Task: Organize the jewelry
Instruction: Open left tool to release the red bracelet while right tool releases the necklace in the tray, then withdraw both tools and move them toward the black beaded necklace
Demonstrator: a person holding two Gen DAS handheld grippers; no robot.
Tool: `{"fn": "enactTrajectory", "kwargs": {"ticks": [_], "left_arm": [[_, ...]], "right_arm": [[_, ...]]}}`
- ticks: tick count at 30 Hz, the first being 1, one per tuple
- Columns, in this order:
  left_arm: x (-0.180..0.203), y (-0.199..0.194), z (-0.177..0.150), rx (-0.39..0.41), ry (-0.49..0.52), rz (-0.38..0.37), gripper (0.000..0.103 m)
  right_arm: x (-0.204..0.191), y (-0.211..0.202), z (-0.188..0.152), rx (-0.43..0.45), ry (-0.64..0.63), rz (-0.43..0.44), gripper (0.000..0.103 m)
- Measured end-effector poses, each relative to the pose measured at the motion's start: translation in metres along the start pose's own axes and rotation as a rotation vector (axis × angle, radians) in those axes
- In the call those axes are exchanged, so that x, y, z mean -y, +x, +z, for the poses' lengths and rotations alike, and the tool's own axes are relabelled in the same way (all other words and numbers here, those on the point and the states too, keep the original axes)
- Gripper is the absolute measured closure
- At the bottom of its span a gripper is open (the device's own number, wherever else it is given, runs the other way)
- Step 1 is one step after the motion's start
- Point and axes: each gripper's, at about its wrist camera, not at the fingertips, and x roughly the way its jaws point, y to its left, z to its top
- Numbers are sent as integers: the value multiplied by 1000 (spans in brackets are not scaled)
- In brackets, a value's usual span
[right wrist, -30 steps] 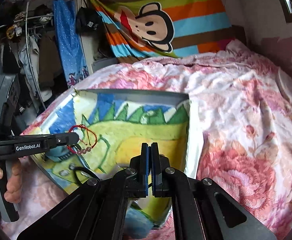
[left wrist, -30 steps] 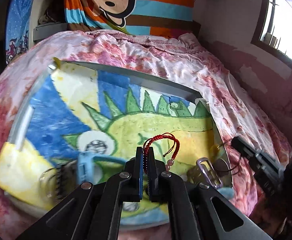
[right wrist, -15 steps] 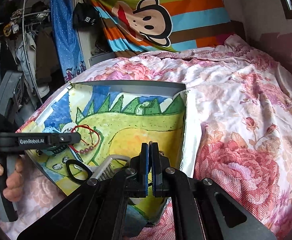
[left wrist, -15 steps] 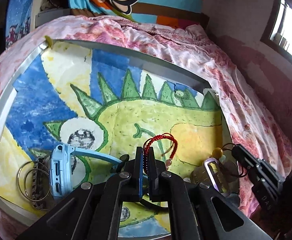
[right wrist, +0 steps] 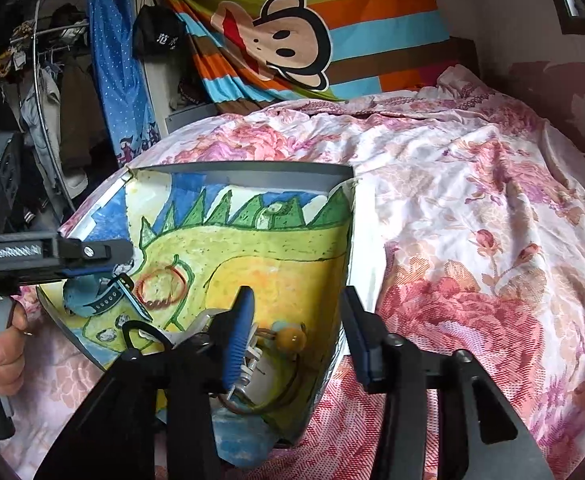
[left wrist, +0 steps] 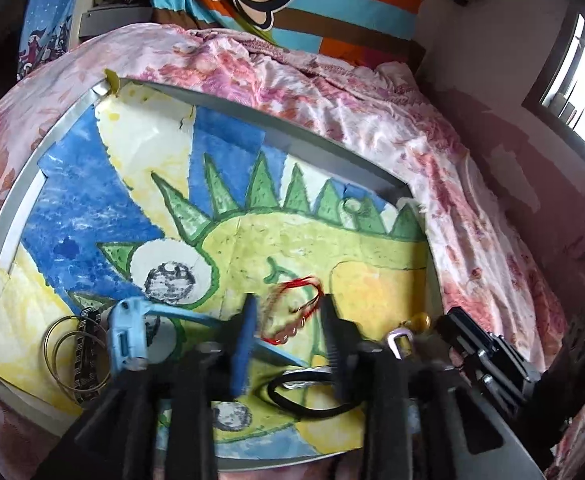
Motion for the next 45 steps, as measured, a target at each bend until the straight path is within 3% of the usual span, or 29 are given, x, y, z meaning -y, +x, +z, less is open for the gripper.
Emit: {"fn": "enactTrajectory", "kwargs": {"ticks": [2,3,6,11,14,17,24,31,39,45], "left_arm": [[-1,-7,1,27,-17,7,48],[-3,-12,1,42,-31,2,46],[-7,-24,3,66,-51,9,38],[-7,-52,4,125,-41,45,14],[-7,-73,3,173,-35,61,6],[-6,-93,0,216,-19,89,3],[-1,-138,-15,297,37,143,1],[-5,-175,-42,351,44,146,0],[2,-208,-87,409,136,152,0],[4,-220,-119,396,182,143,0]], "right_arm": [[1,-1,1,-7,-1,-13,62],[1,-3,2,-7,0,-18,62],[-1,-9,5,0,0,-37,43],[-8,-31,16,37,-5,-58,28],[-17,-49,24,63,-24,-68,20],[-25,-69,28,96,-38,-72,12],[-46,-119,28,161,-77,-76,9],[-72,-172,1,224,-196,-129,6],[-86,-219,-19,258,-206,-127,6],[-88,-238,-40,230,-197,-131,6]]}}
